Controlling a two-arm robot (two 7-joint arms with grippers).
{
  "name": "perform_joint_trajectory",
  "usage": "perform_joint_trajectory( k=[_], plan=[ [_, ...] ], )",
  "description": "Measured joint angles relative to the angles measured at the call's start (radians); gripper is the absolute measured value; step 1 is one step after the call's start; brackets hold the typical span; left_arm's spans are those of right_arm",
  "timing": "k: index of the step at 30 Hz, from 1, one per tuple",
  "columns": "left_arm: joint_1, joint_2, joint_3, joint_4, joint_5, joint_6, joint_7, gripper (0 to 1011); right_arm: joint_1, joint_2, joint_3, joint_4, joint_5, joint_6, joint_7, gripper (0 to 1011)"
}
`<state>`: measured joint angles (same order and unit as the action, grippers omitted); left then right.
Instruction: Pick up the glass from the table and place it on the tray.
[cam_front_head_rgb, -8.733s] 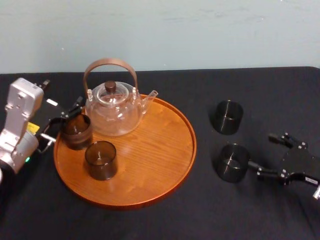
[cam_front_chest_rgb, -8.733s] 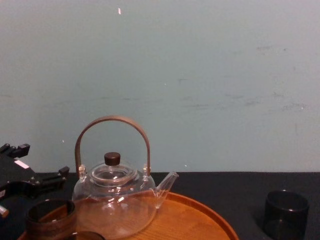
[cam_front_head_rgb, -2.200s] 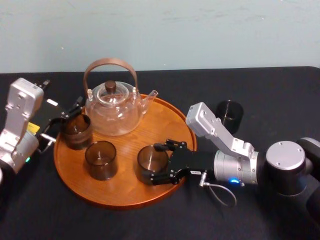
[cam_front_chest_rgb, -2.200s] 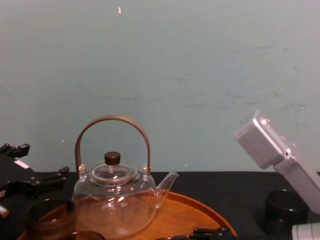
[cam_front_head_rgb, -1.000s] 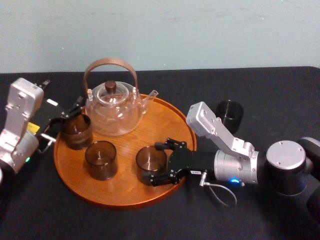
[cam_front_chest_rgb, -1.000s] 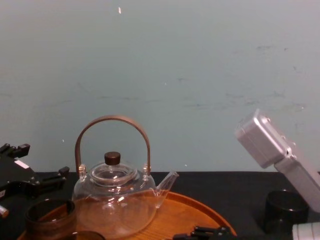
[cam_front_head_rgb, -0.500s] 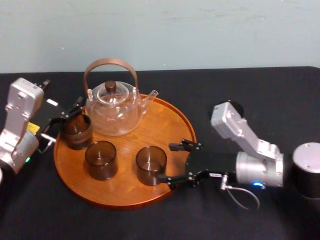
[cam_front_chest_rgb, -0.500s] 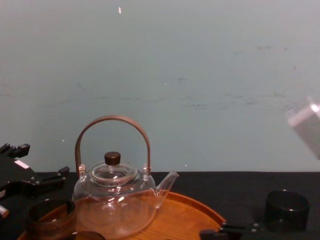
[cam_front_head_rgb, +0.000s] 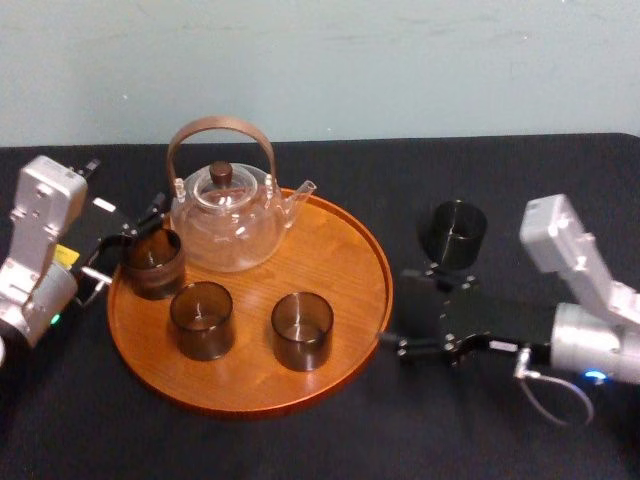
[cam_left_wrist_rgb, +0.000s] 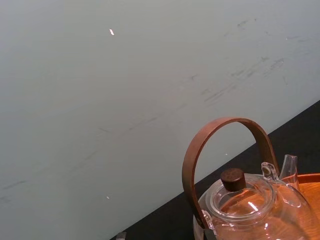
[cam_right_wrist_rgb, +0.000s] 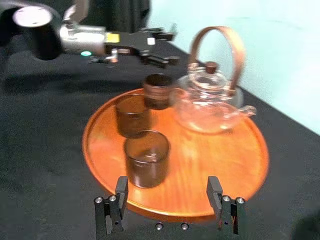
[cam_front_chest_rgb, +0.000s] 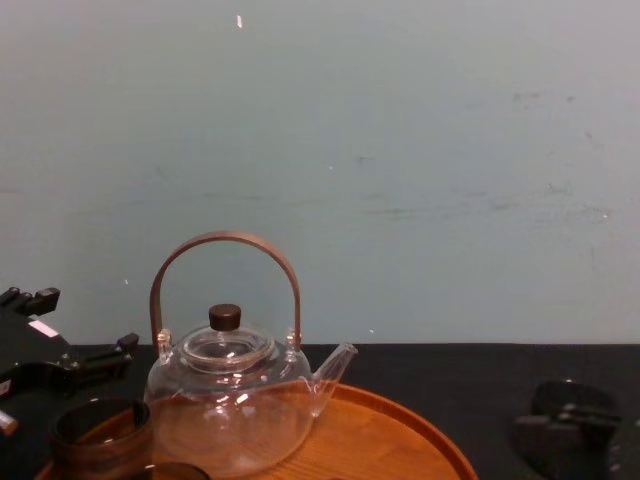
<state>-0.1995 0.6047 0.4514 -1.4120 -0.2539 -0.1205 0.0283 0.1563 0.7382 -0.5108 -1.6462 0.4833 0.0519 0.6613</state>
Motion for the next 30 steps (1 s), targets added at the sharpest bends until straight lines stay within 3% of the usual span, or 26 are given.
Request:
perform_joint_trajectory(
  k=[7, 10, 15, 24, 30],
  plan=[
    [0.0, 0.0, 0.0, 0.0, 0.0, 0.0, 0.0, 1001, -0.076, 0.033, 0.094, -0.03, 0.037, 0.001, -0.087, 1002],
    [0.0, 0.0, 0.0, 0.0, 0.0, 0.0, 0.0, 1001, -0.105, 0.034, 0.14, -0.035, 0.047, 0.013, -0.141, 1002],
    [0.0, 0.0, 0.0, 0.0, 0.0, 0.0, 0.0, 1001, -0.119, 0.024, 0.182, -0.032, 0.047, 0.042, -0.206, 1002],
    [0.0, 0.0, 0.0, 0.0, 0.0, 0.0, 0.0, 1001, -0.092, -0.027, 0.208, 0.013, 0.017, 0.139, -0.297, 1002],
    [0.0, 0.0, 0.0, 0.0, 0.0, 0.0, 0.0, 1001, -0.065, -0.057, 0.207, 0.044, 0.003, 0.188, -0.314, 1002]
  ],
)
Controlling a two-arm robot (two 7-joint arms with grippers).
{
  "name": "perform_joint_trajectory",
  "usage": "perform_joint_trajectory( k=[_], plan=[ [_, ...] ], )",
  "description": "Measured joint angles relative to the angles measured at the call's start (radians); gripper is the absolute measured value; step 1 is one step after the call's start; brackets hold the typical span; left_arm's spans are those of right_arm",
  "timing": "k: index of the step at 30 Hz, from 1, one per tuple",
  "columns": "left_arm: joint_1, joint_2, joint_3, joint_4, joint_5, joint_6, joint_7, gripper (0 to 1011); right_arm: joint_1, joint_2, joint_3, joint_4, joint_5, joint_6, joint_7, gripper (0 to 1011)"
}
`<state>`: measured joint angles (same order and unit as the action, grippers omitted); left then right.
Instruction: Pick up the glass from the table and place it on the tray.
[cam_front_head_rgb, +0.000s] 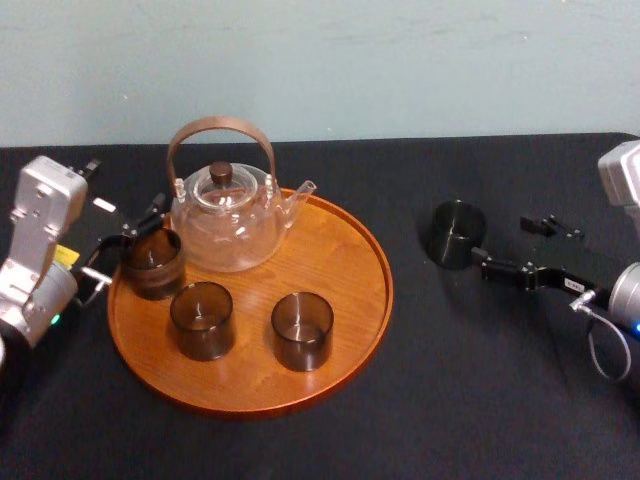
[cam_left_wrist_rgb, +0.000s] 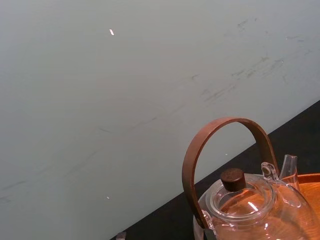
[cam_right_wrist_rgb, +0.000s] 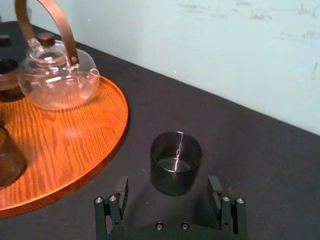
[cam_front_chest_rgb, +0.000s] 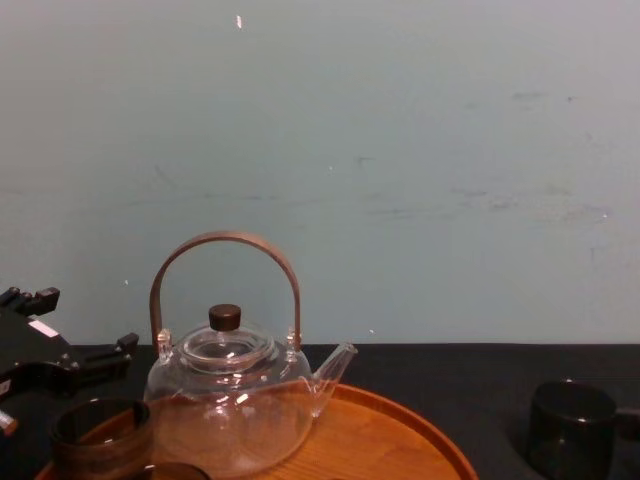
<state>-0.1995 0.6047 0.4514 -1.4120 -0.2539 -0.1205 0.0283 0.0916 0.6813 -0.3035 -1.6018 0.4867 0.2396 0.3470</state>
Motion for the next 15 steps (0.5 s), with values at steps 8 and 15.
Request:
perform_joint_trajectory(
  k=[8, 15],
  plan=[
    [0.0, 0.0, 0.0, 0.0, 0.0, 0.0, 0.0, 1001, 0.04, -0.037, -0.013, 0.048, -0.021, 0.047, 0.009, 1002],
    [0.0, 0.0, 0.0, 0.0, 0.0, 0.0, 0.0, 1001, 0.071, -0.067, -0.02, 0.086, -0.034, 0.065, 0.026, 1002]
  ],
)
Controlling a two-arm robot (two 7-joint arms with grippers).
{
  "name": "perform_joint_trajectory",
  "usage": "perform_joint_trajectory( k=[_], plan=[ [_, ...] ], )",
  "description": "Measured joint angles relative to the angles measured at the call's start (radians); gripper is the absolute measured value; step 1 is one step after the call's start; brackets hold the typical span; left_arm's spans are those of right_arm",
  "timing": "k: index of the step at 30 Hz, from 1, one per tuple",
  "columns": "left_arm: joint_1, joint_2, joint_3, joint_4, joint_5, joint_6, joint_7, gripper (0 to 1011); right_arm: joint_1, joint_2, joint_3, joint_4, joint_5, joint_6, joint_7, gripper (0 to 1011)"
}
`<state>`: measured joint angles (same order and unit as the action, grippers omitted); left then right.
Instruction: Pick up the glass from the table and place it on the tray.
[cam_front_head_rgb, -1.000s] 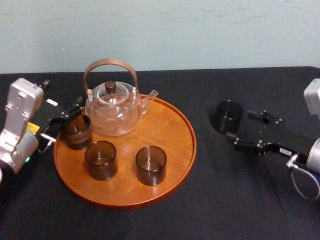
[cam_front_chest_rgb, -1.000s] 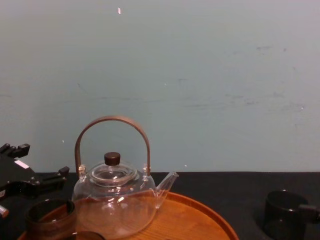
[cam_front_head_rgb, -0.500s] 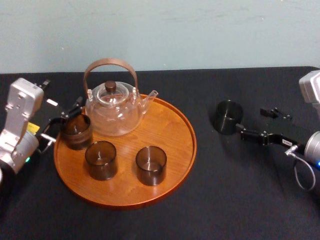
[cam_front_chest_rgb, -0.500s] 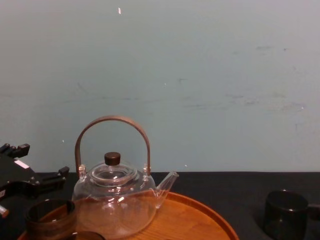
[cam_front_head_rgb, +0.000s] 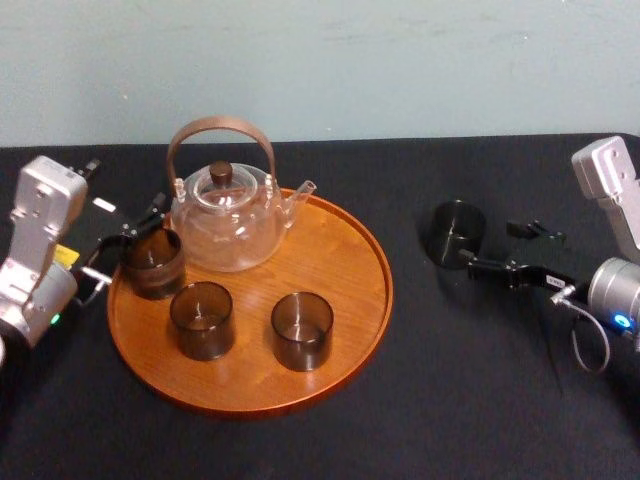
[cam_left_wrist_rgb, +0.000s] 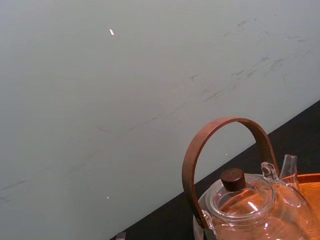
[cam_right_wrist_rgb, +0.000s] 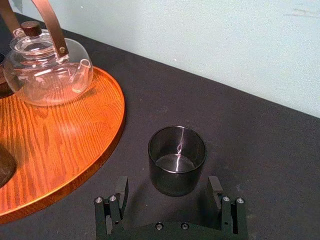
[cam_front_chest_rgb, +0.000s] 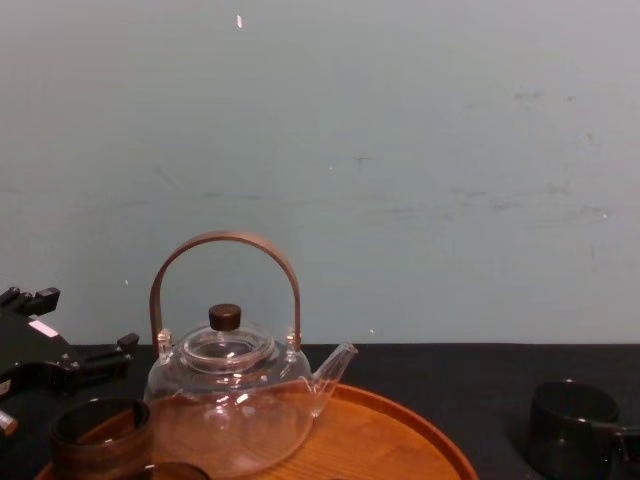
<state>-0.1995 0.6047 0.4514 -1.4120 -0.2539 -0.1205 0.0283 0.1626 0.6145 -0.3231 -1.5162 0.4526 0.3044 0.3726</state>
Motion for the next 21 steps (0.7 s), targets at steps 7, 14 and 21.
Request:
perform_joint_trajectory(
  k=[7, 14, 21],
  plan=[
    [0.0, 0.0, 0.0, 0.0, 0.0, 0.0, 0.0, 1001, 0.035, -0.033, -0.006, 0.044, -0.011, 0.011, 0.006, 1002],
    [0.0, 0.0, 0.0, 0.0, 0.0, 0.0, 0.0, 1001, 0.065, -0.06, -0.01, 0.084, -0.022, 0.019, 0.005, 1002],
    [0.0, 0.0, 0.0, 0.0, 0.0, 0.0, 0.0, 1001, 0.093, -0.082, -0.018, 0.12, -0.037, 0.023, 0.006, 1002]
  ],
)
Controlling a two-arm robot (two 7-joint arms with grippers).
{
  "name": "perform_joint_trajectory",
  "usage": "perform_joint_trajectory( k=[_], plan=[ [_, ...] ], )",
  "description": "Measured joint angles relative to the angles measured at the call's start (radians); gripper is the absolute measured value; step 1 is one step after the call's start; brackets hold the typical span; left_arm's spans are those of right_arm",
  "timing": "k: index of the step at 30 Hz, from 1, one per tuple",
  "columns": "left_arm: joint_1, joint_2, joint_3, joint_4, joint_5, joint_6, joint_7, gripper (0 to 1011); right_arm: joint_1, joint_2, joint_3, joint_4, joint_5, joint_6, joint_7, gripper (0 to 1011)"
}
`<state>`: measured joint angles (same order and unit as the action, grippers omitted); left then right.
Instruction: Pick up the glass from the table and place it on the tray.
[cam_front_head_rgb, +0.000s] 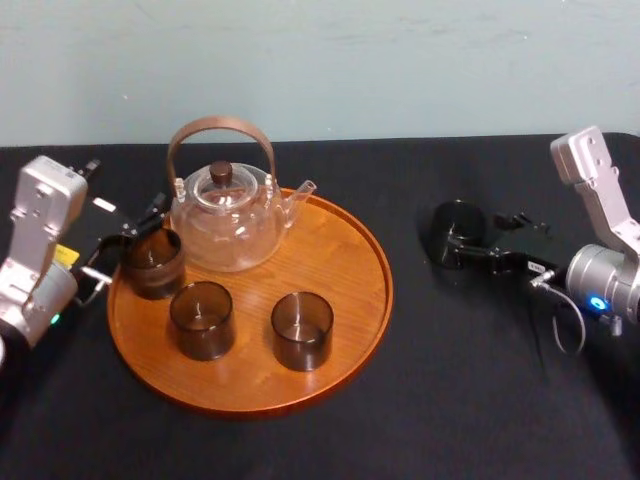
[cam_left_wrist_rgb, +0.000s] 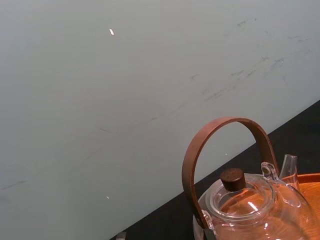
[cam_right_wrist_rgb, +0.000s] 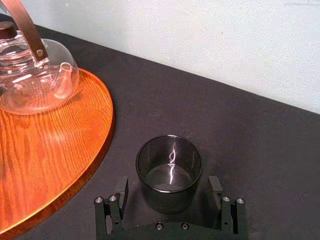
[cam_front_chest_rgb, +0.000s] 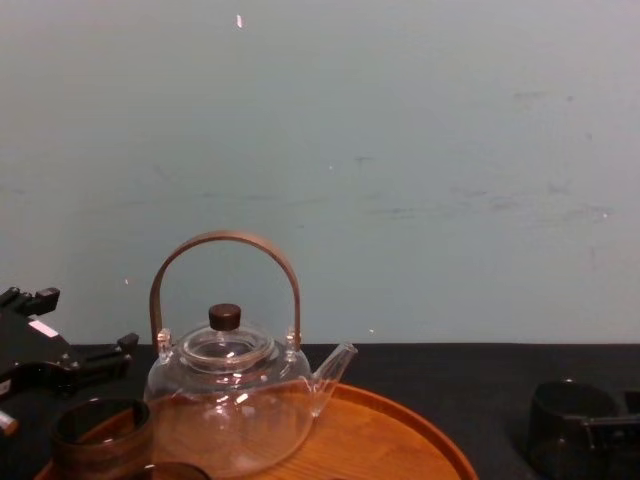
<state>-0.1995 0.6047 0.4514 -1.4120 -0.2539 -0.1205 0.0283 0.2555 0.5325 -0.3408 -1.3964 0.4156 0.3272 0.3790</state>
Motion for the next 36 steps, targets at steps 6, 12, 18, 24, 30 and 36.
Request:
perform_joint_trajectory(
  k=[6, 12, 18, 24, 30, 36],
  plan=[
    [0.0, 0.0, 0.0, 0.0, 0.0, 0.0, 0.0, 1001, 0.026, -0.019, -0.01, 0.03, -0.015, 0.001, 0.005, 1002],
    [0.0, 0.0, 0.0, 0.0, 0.0, 0.0, 0.0, 1001, 0.052, -0.039, -0.017, 0.063, -0.031, 0.001, 0.006, 1003],
    [0.0, 0.0, 0.0, 0.0, 0.0, 0.0, 0.0, 1001, 0.076, -0.06, -0.021, 0.094, -0.046, 0.0, 0.004, 1002],
    [0.0, 0.0, 0.0, 0.0, 0.0, 0.0, 0.0, 1001, 0.095, -0.076, -0.028, 0.119, -0.065, 0.001, 0.002, 1002],
    [0.0, 0.0, 0.0, 0.0, 0.0, 0.0, 0.0, 1001, 0.098, -0.078, -0.03, 0.122, -0.07, 0.003, 0.002, 1002],
    [0.0, 0.0, 0.0, 0.0, 0.0, 0.0, 0.0, 1001, 0.096, -0.077, -0.029, 0.119, -0.068, 0.002, 0.002, 1002]
  ],
)
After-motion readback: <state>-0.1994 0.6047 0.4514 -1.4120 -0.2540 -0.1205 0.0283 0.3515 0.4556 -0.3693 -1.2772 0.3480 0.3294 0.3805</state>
